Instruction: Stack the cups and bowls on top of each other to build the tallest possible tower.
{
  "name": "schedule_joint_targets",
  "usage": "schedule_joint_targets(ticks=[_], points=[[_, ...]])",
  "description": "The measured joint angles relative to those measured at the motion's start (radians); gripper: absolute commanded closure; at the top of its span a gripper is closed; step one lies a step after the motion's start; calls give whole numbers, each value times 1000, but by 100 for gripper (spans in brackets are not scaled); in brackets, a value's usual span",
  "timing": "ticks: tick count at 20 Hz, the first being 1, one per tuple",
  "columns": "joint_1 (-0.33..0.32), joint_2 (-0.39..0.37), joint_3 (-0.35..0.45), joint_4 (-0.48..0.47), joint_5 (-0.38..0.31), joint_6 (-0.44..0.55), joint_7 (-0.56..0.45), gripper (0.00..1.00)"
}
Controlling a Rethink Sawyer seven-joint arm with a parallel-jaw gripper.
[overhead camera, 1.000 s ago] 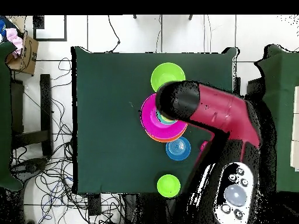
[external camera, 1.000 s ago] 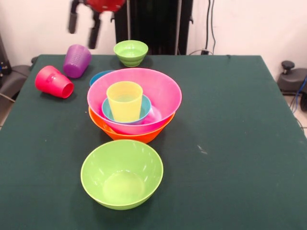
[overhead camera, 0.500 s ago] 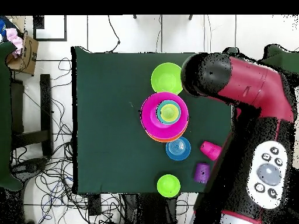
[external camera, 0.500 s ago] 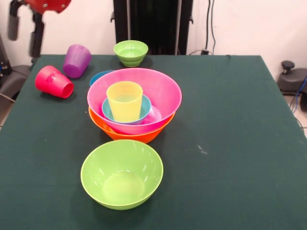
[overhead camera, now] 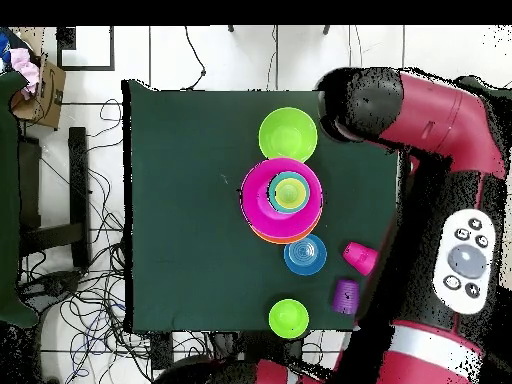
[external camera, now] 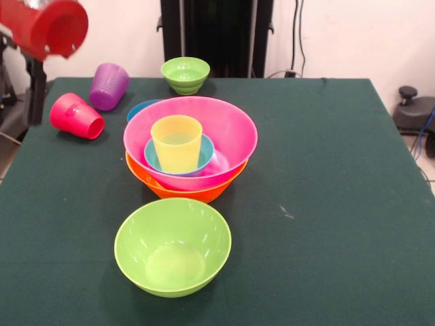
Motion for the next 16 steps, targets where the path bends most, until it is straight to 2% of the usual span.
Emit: schedule_joint_targets(ticks=[4,16], points=[[-2,50,32,-36,-1,0,-1,0],[-2,125,98,-38,-4,0,-1,0]])
